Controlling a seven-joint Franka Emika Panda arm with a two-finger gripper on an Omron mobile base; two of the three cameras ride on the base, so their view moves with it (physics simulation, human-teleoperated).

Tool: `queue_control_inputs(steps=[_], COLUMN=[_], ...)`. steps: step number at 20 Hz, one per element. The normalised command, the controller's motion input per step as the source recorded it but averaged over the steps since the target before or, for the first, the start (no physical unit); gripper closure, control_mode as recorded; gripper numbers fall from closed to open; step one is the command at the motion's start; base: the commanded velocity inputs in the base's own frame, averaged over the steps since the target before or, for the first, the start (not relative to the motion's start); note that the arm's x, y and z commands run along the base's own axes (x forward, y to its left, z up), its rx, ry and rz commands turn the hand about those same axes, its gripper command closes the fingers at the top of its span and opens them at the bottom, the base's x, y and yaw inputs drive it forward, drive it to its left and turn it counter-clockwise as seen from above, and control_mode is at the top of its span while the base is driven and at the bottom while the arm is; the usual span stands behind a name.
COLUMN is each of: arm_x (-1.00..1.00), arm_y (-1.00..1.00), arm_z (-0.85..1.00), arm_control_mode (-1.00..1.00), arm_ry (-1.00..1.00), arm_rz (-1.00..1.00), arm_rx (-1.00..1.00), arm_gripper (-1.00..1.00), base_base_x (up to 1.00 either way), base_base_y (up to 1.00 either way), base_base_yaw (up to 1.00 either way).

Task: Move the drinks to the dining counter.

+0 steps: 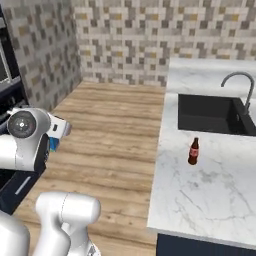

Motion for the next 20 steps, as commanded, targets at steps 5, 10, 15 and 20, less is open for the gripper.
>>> queue_control_inputs(steps=[5,10,15,20], arm_x=[0.00,0.00,0.00,0.00], arm_y=[0.00,0.00,0.00,0.00], arm_z=[0.00,0.00,0.00,0.00], arm_control_mode=[1.00,1.00,1.00,1.00], arm_ry=[0.00,0.00,0.00,0.00], arm_rz=[0.00,0.00,0.00,0.00], arm_rx=[0.00,0.00,0.00,0.00], arm_gripper=[1.00,1.00,1.00,1.00], base_base_x=[0.00,0.08,0.31,0.37], base_base_y=[-0.29,-0.33,-0.19,-0.15], base_base_yaw=[-0.41,-0.31,-0.22,-0.16])
